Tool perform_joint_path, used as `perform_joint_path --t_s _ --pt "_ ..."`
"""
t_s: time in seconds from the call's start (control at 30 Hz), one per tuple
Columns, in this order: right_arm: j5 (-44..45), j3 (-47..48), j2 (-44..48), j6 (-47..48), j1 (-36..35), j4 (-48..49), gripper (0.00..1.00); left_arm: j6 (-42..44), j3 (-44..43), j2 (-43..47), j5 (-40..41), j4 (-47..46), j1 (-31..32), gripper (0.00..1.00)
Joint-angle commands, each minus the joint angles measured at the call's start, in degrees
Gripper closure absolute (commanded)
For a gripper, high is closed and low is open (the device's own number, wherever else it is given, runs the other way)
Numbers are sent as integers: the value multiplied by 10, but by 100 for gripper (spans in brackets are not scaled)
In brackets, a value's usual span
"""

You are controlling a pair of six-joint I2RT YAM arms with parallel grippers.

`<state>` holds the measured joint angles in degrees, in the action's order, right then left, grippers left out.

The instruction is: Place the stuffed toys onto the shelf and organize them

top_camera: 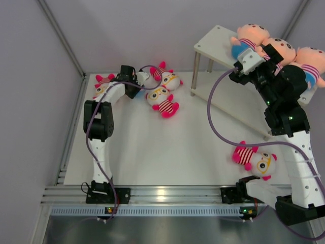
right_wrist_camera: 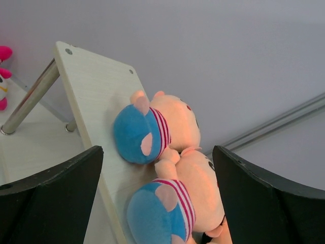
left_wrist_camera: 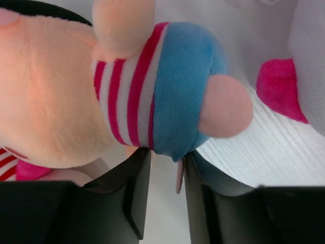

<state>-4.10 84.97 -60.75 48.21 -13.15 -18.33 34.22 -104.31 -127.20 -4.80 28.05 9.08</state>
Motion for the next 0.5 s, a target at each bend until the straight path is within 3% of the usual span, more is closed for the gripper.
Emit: perform_joint_path --t_s 0.0,0.1,0.3,0.47 --pt "-18 -6 10 -14 -8 41 11 25 -24 -11 15 -33 3 66" --pt "-21 -9 12 -18 -8 45 11 22 -22 -8 5 -50 3 99" --pt "-41 -8 21 -8 -8 23 11 16 -13 42 -40 -61 3 100" --pt "-119 8 37 -7 -8 -8 11 41 32 178 -120 -61 3 100"
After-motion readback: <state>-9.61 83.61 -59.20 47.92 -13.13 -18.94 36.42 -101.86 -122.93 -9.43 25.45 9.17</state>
